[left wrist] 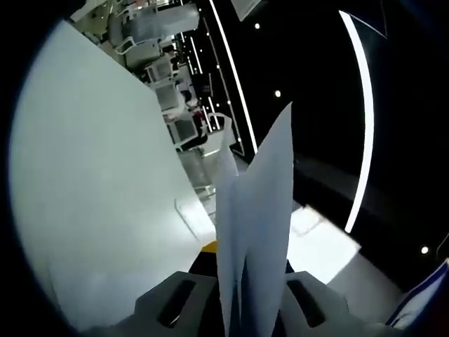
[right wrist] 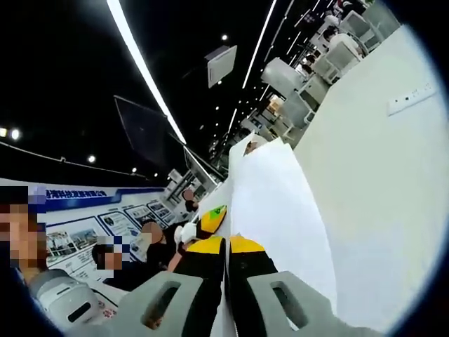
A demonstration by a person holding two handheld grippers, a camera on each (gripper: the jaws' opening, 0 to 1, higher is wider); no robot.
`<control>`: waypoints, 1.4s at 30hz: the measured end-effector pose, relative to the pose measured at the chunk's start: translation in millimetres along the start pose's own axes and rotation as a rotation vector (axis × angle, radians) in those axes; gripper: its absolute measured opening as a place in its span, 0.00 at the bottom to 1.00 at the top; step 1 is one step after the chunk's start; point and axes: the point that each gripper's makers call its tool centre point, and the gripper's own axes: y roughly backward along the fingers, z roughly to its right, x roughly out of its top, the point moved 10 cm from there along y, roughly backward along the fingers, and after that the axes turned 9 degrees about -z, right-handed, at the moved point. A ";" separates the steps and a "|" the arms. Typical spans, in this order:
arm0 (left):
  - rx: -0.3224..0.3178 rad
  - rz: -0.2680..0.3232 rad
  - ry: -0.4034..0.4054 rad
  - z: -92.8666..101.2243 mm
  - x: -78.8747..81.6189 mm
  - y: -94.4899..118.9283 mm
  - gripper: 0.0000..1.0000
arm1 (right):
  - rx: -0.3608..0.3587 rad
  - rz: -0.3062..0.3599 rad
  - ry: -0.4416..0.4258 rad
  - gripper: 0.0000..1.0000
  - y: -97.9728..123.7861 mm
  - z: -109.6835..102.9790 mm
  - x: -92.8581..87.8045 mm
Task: Organize the stack of printing papers by aligning and flattening the scattered papers on the table
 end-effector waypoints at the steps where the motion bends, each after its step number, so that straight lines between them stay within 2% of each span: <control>1: -0.001 0.001 -0.001 0.2 0.1 0.1 0.06 | 0.001 0.002 -0.002 0.00 0.0 0.4 -0.2; 31: -0.005 0.007 -0.032 3.9 -0.4 -1.3 0.06 | 0.002 0.024 -0.025 0.00 2.9 4.6 -1.6; 37: -0.019 0.003 -0.043 7.8 -1.5 -1.9 0.06 | -0.039 0.033 -0.020 0.00 5.7 9.5 -1.1; 40: -0.024 0.004 -0.047 8.7 0.1 -1.6 0.06 | -0.103 0.067 -0.017 0.10 9.7 13.9 2.5; 42: -0.028 0.000 -0.052 8.7 2.1 -1.5 0.06 | -0.098 0.086 -0.019 0.10 13.9 13.8 4.8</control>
